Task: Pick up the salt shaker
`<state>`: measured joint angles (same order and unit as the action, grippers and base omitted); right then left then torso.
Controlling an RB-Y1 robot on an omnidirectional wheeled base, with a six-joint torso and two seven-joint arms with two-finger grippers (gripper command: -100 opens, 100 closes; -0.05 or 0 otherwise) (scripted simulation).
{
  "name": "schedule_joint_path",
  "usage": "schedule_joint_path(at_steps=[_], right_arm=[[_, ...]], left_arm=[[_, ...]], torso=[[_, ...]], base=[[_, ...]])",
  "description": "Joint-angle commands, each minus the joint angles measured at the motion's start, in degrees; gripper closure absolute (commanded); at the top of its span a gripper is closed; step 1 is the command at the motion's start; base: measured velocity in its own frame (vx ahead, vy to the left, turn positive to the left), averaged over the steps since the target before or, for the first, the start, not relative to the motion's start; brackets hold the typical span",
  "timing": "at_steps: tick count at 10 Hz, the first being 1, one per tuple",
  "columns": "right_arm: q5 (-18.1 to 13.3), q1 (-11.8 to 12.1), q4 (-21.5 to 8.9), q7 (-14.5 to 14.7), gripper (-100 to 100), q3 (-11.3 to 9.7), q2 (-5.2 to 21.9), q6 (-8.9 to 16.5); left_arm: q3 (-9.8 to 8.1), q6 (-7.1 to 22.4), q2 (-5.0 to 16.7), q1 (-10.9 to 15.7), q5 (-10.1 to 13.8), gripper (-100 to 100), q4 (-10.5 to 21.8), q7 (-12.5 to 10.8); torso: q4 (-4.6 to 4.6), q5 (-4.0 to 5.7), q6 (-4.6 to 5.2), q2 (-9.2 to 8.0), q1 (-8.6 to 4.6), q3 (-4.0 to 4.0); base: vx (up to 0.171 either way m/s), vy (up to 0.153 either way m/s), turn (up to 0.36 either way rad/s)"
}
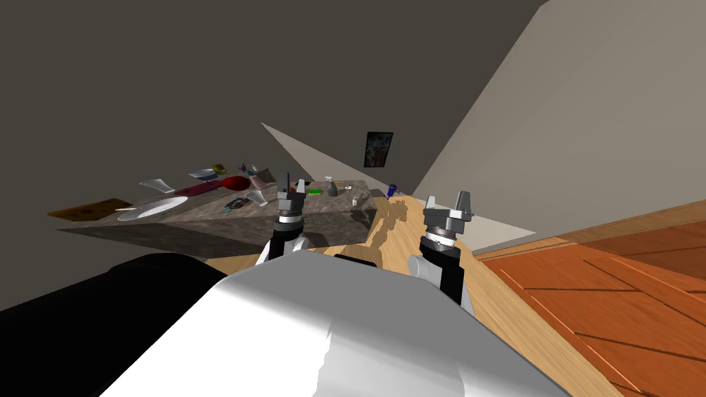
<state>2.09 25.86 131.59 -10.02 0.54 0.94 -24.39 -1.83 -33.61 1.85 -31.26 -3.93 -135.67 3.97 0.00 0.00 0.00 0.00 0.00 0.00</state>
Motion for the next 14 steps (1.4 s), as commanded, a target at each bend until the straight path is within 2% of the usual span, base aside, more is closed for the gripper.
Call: schedule_joint_path(at_steps=[1, 7, 8, 10, 14], right_arm=[[0.00, 0.00, 0.00, 0.00, 0, 0.00, 0.00, 0.00], [0.00, 0.00, 0.00, 0.00, 0, -0.01, 0.00, 0.00], [0.00, 0.00, 0.00, 0.00, 0, -0.01, -0.01, 0.00], [0.00, 0.01, 0.00, 0.00, 0, -0.01, -0.01, 0.00], [0.00, 0.00, 0.00, 0.00, 0, 0.00, 0.00, 0.00]], left_arm=[[0.06, 0.74, 2.29, 0.41, -0.52, -100, 1.16, 0.32], [0.39, 4.61, 6.72, 2.54, -3.20, -100, 7.18, 2.00], [0.53, 6.22, 7.92, 3.44, -4.31, -100, 9.71, 2.70], [0.60, 7.04, 8.50, 3.89, -4.88, -100, 11.00, 3.05], [0.87, 10.19, 10.88, 5.64, -7.05, -100, 15.98, 4.40]], torso=[[0.00, 0.00, 0.00, 0.00, 0.00, 0.00], [-0.03, 0.04, 0.01, 0.10, -0.20, 0.06], [-0.03, 0.04, 0.01, 0.13, -0.20, 0.07], [-0.05, 0.07, 0.00, 0.22, -0.30, 0.13], [-0.02, 0.05, 0.00, 0.11, -0.21, 0.06]], base=[[0.010, -0.019, -0.043], [0.023, -0.052, -0.043], [0.048, -0.078, -0.096], [0.045, -0.067, -0.037], [0.022, -0.051, -0.051]])
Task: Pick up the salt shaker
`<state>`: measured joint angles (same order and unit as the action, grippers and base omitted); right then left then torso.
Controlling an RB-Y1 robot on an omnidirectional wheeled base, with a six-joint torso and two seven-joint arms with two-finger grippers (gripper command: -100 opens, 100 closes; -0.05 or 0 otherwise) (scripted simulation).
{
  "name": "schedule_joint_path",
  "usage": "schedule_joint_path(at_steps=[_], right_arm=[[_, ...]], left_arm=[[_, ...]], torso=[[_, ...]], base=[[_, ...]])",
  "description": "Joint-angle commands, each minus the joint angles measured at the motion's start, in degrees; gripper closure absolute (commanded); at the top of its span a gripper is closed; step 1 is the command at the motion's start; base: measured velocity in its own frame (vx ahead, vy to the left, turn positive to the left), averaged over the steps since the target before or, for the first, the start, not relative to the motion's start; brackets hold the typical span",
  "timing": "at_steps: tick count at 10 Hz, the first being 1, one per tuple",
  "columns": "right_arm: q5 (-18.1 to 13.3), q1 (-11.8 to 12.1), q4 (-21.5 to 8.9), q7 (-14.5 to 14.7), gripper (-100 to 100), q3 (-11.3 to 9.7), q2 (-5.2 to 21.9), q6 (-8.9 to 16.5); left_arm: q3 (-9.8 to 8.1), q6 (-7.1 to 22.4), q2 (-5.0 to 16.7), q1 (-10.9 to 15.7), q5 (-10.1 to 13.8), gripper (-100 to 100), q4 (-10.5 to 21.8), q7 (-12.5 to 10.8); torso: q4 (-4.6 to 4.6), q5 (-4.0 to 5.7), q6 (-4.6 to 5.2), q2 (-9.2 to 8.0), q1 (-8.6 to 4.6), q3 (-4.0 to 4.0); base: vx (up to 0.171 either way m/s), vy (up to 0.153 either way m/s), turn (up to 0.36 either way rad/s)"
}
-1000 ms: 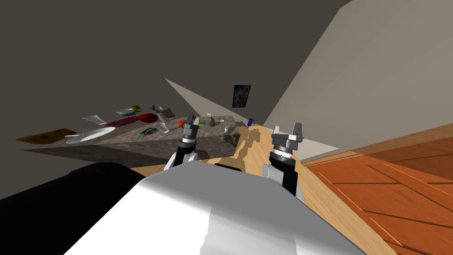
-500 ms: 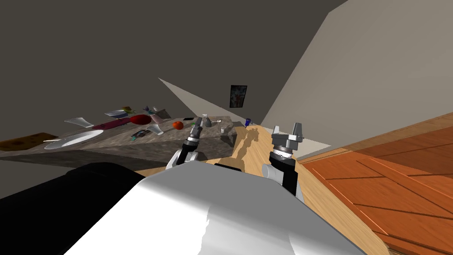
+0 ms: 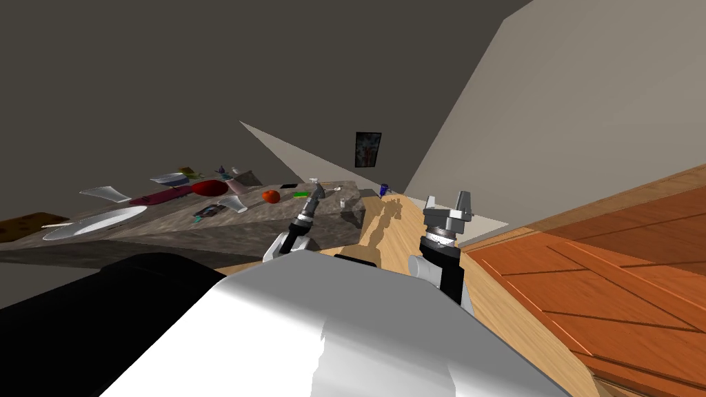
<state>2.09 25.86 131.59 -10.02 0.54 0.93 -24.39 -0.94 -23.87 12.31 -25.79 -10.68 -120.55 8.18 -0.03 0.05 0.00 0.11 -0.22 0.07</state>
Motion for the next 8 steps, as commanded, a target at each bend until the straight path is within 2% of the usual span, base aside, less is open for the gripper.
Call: schedule_joint_path(at_steps=[1, 6, 8], right_arm=[[0.00, 0.00, 0.00, 0.00, 0, 0.00, 0.00, 0.00], [0.00, 0.00, 0.00, 0.00, 0, 0.00, 0.00, 0.00], [0.00, 0.00, 0.00, 0.00, 0, 0.00, 0.00, 0.00]], left_arm=[[0.04, 1.19, 1.04, 0.58, -0.79, -100, 2.02, 0.51], [0.34, 5.11, 4.73, 2.75, -3.46, -100, 8.27, 2.17], [0.56, 7.75, 7.59, 4.23, -5.28, -100, 12.43, 3.31]], torso=[[0.00, 0.00, 0.00, 0.00, 0.00, 0.00], [-0.01, 0.01, -0.01, 0.02, -0.05, 0.01], [-0.01, 0.00, 0.00, 0.06, 0.01, 0.04]], base=[[0.026, -0.053, -0.041], [0.034, -0.060, -0.051], [0.048, -0.065, -0.083]])
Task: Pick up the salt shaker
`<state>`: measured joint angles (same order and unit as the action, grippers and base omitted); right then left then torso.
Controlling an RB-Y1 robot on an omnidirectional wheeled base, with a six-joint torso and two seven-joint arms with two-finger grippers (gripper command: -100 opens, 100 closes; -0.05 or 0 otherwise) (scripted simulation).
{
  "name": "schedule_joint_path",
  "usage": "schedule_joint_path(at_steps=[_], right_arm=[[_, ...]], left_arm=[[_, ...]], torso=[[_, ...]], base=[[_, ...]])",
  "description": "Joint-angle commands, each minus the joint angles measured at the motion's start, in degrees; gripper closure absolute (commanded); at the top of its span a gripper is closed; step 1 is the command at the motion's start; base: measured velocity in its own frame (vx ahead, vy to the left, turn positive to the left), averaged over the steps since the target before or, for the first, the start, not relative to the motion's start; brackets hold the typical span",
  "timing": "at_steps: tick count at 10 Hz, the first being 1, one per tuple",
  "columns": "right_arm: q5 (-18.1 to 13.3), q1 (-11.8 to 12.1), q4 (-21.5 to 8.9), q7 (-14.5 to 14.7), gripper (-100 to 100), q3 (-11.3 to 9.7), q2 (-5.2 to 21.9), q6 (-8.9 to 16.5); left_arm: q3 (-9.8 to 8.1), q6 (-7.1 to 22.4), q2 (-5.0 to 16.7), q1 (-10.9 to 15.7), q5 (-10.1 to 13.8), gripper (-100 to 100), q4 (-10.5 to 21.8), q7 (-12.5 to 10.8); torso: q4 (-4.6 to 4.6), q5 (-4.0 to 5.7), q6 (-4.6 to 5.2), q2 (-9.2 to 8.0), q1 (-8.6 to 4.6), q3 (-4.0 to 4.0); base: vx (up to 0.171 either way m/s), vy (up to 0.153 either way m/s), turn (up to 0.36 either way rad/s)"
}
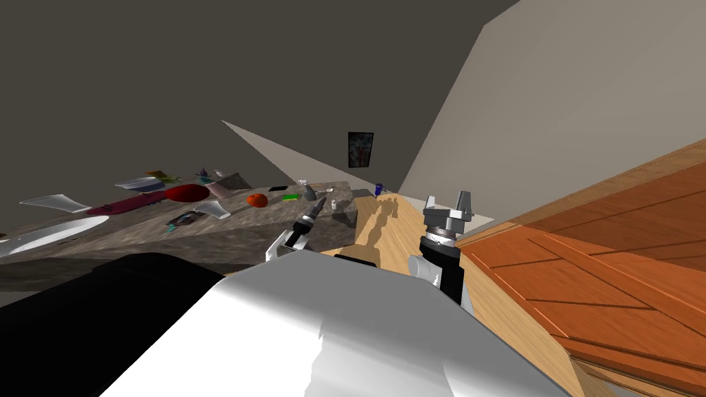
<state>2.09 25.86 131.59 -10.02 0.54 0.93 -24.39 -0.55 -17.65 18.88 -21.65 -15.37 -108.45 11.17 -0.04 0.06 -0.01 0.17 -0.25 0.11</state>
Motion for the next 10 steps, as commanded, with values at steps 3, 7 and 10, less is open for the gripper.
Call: schedule_joint_path(at_steps=[3, 7, 10], right_arm=[[0.00, 0.00, 0.00, 0.00, 0, 0.00, 0.00, 0.00], [0.00, 0.00, 0.00, 0.00, 0, 0.00, 0.00, 0.00], [0.00, 0.00, 0.00, 0.00, 0, 0.00, 0.00, 0.00]], left_arm=[[0.40, 3.81, 3.59, 1.38, -2.17, -100, 3.97, 1.30], [0.78, 7.21, 7.18, 3.32, -4.51, -100, 9.46, 2.76], [1.06, 9.74, 9.62, 4.75, -6.24, -100, 13.54, 3.84]], torso=[[0.00, 0.01, -0.01, 0.00, -0.02, 0.00], [0.02, 0.01, -0.01, -0.08, -0.04, -0.05], [0.01, 0.00, -0.01, -0.03, 0.01, -0.02]], base=[[0.047, -0.072, -0.053], [0.030, -0.073, -0.058], [0.044, -0.062, -0.060]])
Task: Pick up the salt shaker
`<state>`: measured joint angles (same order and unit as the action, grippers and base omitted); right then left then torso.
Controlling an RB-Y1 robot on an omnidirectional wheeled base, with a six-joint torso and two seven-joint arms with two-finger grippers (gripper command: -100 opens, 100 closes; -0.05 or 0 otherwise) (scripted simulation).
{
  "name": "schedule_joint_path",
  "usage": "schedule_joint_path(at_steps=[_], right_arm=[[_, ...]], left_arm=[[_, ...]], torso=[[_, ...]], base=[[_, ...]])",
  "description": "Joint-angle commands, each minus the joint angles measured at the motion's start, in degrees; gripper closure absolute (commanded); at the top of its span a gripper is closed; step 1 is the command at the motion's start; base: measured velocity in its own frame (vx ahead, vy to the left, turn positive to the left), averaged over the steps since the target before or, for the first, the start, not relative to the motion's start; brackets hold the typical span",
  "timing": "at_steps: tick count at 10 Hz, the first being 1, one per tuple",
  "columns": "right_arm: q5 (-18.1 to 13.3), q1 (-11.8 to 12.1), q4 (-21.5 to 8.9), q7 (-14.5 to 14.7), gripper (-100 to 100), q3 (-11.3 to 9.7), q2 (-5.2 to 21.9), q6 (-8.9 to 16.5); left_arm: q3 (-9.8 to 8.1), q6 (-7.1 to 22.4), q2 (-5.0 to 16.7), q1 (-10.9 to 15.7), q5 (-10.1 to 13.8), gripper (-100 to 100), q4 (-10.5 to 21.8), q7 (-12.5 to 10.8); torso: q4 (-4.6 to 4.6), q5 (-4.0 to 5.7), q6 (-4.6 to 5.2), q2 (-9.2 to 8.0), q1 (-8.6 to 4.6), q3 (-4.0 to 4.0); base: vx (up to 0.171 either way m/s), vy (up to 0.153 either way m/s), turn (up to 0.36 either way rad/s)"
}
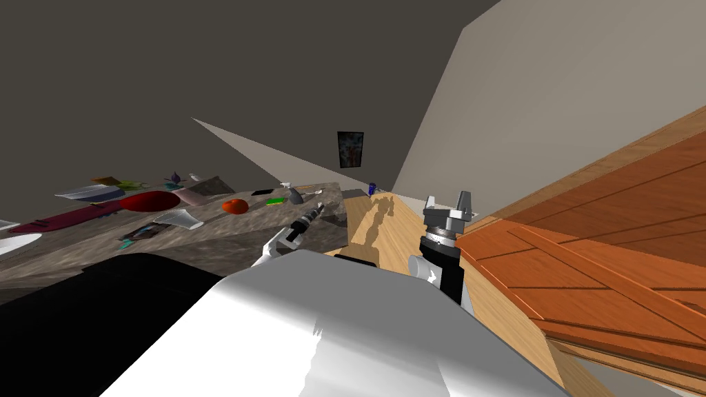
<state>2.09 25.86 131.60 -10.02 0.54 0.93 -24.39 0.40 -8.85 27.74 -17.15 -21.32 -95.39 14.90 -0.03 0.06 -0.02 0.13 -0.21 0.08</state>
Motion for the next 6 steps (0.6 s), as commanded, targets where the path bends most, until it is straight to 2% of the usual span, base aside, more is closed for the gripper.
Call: schedule_joint_path(at_steps=[1, 5, 6], right_arm=[[0.00, 0.00, 0.00, 0.00, 0, 0.00, 0.00, 0.00], [0.00, 0.00, 0.00, 0.00, 0, 0.00, 0.00, 0.00], [0.00, 0.00, 0.00, 0.00, 0, 0.00, 0.00, 0.00]], left_arm=[[0.19, 1.71, 1.50, 0.68, -0.82, -100, 1.72, 0.44], [0.29, 4.33, 4.19, 2.10, -2.54, -100, 5.93, 1.52], [0.16, 3.53, 3.73, 1.91, -2.23, -100, 5.62, 1.36]], torso=[[0.00, 0.00, 0.00, 0.00, 0.00, 0.00], [0.02, -0.01, -0.01, -0.07, 0.07, -0.04], [0.02, -0.02, -0.02, -0.06, 0.13, -0.04]], base=[[0.036, -0.060, -0.065], [0.029, -0.041, -0.036], [0.015, -0.008, -0.003]])
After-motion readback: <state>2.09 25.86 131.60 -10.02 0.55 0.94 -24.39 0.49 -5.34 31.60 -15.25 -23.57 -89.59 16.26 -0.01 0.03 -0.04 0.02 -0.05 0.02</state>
